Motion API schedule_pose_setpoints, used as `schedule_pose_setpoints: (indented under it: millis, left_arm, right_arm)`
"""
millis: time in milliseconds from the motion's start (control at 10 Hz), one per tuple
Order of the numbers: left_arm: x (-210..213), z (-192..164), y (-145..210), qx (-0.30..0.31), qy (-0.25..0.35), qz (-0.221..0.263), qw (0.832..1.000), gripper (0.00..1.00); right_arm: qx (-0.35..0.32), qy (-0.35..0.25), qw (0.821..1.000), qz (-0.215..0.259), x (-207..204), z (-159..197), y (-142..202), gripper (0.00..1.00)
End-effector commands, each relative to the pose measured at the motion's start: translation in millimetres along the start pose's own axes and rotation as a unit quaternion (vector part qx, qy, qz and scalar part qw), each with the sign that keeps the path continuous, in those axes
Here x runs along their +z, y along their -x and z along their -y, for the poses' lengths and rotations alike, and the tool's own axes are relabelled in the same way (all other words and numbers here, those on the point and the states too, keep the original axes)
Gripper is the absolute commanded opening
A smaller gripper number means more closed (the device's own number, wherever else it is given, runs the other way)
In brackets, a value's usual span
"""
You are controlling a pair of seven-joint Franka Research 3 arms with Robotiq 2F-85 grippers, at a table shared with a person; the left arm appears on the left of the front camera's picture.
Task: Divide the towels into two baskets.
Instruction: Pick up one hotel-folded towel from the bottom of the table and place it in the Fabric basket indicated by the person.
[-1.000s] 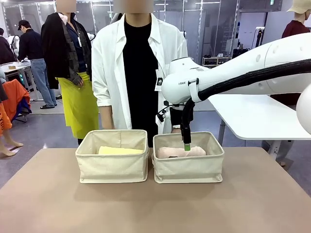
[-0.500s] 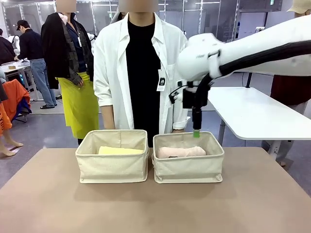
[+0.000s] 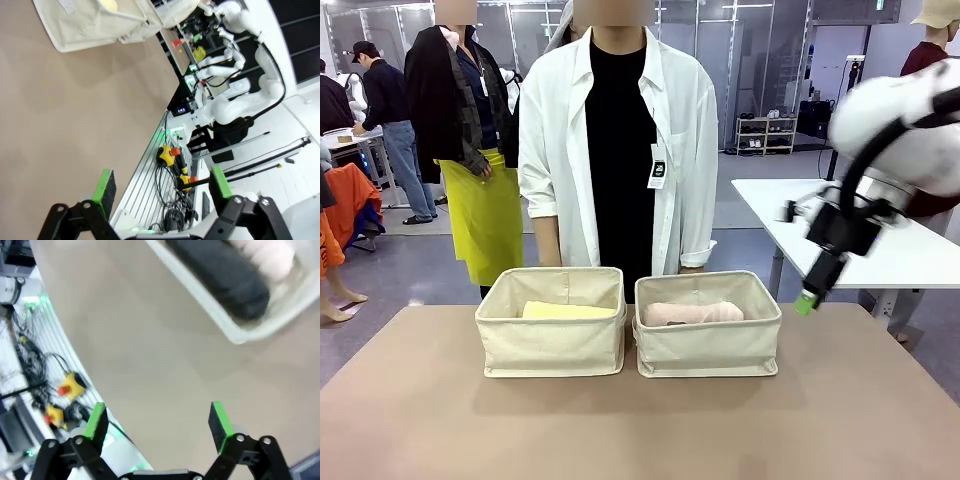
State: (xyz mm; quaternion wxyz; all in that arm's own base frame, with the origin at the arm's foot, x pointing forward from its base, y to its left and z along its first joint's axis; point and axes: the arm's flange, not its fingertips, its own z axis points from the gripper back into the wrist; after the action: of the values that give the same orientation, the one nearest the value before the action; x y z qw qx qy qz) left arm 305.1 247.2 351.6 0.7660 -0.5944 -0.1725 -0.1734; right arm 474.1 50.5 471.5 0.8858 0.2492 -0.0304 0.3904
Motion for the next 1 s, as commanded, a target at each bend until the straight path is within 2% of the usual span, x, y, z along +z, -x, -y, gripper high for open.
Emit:
schedule_pose_setpoints:
  millis: [0, 100, 300, 500, 600, 700, 900]
  left_arm:
    - [0.1, 4.5, 3.9, -0.002, 0.000, 0.002, 1.000, 0.95]
    - [0.1, 4.5, 3.9, -0.002, 0.000, 0.002, 1.000, 0.95]
    - [0.1, 4.5, 3.9, -0.002, 0.000, 0.002, 1.000, 0.95]
    - [0.1, 4.5, 3.9, -0.002, 0.000, 0.002, 1.000, 0.95]
    - [0.1, 4.5, 3.9, -0.002, 0.000, 0.002, 1.000, 0.95]
    - [0.1, 4.5, 3.9, -0.002, 0.000, 0.002, 1.000, 0.95]
    - [0.1, 4.5, 3.9, -0.002, 0.000, 0.002, 1.000, 0.95]
  right_arm:
    - [-0.033, -0.061, 0.987, 0.148, -6.9, 25.6, 57.5, 1.00]
    - [-0.054, -0.102, 0.973, 0.202, -4.1, 45.2, 90.1, 1.00]
    - [-0.097, -0.198, 0.930, 0.293, 2.9, 86.6, 157.0, 1.00]
    - [-0.137, -0.227, 0.892, 0.366, 10.1, 112.7, 214.7, 1.00]
    - [-0.139, -0.236, 0.883, 0.380, 13.6, 120.0, 237.8, 1.00]
    - [-0.156, -0.247, 0.883, 0.368, 17.0, 126.3, 256.4, 1.00]
    - [-0.157, -0.259, 0.893, 0.333, 23.1, 137.9, 272.7, 1.00]
